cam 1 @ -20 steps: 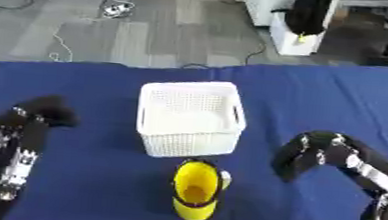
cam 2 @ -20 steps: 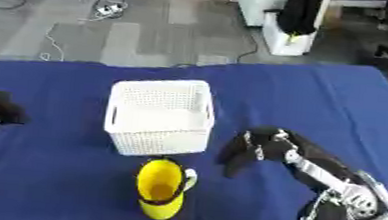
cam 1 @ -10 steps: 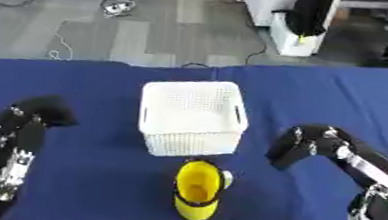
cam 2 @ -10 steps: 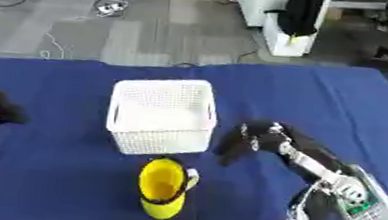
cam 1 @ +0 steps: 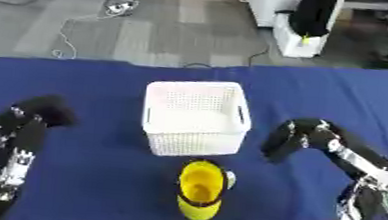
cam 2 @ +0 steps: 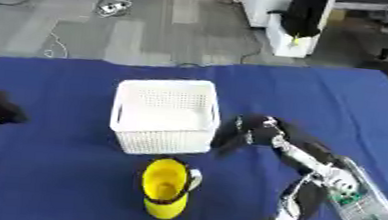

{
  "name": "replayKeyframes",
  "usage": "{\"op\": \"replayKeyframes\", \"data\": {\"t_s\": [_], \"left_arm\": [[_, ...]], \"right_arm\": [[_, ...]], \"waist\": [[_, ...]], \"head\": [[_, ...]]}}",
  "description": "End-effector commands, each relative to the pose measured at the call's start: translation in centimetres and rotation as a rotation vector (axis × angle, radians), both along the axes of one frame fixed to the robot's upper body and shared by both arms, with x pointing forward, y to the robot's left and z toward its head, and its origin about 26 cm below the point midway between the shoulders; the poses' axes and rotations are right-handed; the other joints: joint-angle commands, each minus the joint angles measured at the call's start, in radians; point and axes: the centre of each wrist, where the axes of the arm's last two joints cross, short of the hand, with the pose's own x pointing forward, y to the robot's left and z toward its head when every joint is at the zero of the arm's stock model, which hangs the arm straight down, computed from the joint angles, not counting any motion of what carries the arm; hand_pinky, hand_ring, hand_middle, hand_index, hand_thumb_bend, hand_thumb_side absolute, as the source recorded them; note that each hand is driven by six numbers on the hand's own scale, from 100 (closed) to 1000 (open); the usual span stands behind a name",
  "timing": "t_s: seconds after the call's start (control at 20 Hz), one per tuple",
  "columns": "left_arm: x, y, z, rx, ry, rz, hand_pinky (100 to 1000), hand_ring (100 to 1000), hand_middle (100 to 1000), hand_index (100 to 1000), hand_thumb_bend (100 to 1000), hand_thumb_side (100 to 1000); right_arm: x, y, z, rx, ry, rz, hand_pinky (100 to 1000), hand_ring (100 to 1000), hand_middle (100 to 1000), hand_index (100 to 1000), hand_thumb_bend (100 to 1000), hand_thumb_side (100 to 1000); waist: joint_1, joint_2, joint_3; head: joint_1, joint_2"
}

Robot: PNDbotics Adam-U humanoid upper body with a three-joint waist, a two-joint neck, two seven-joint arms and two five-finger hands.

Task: Pick up objects on the table and place them in the box.

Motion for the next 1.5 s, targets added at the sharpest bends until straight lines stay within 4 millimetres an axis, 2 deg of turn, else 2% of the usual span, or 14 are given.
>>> {"op": "replayKeyframes", "data": {"t_s": [0.05, 0.75, 0.8, 1.0, 1.5], "left_arm": [[-0.1, -0.2, 0.9, -0.004, -0.032, -0.011, 698, 645, 619, 813, 190, 833], [0.1, -0.6, 1.3, -0.003, -0.05, -0.035, 698, 646, 619, 813, 188, 834], [0.1, -0.6, 1.3, -0.003, -0.052, -0.037, 698, 647, 619, 813, 188, 834], [0.2, -0.7, 1.4, -0.003, -0.054, -0.042, 698, 647, 619, 813, 187, 835], [0.2, -0.8, 1.4, -0.006, -0.054, -0.044, 697, 648, 618, 813, 187, 837]], "right_arm": [[0.4, -0.1, 0.5, -0.156, -0.133, 0.144, 526, 607, 678, 702, 821, 723], [2.2, -0.2, 0.3, -0.197, -0.193, 0.136, 539, 613, 671, 683, 821, 715], [2.3, -0.2, 0.4, -0.202, -0.206, 0.137, 548, 617, 668, 672, 856, 657], [2.5, -0.2, 0.7, -0.232, -0.252, 0.13, 561, 623, 665, 660, 869, 627], [2.4, 0.8, 1.2, -0.283, -0.353, 0.097, 627, 668, 671, 620, 854, 644]], "waist": [[0.0, -0.01, 0.002], [0.008, 0.008, 0.03], [0.009, 0.009, 0.032], [0.01, 0.015, 0.036], [0.016, 0.019, 0.04]], "head": [[-0.001, -0.01], [0.0, -0.032], [0.0, -0.033], [-0.001, -0.034], [0.004, -0.029]]}}
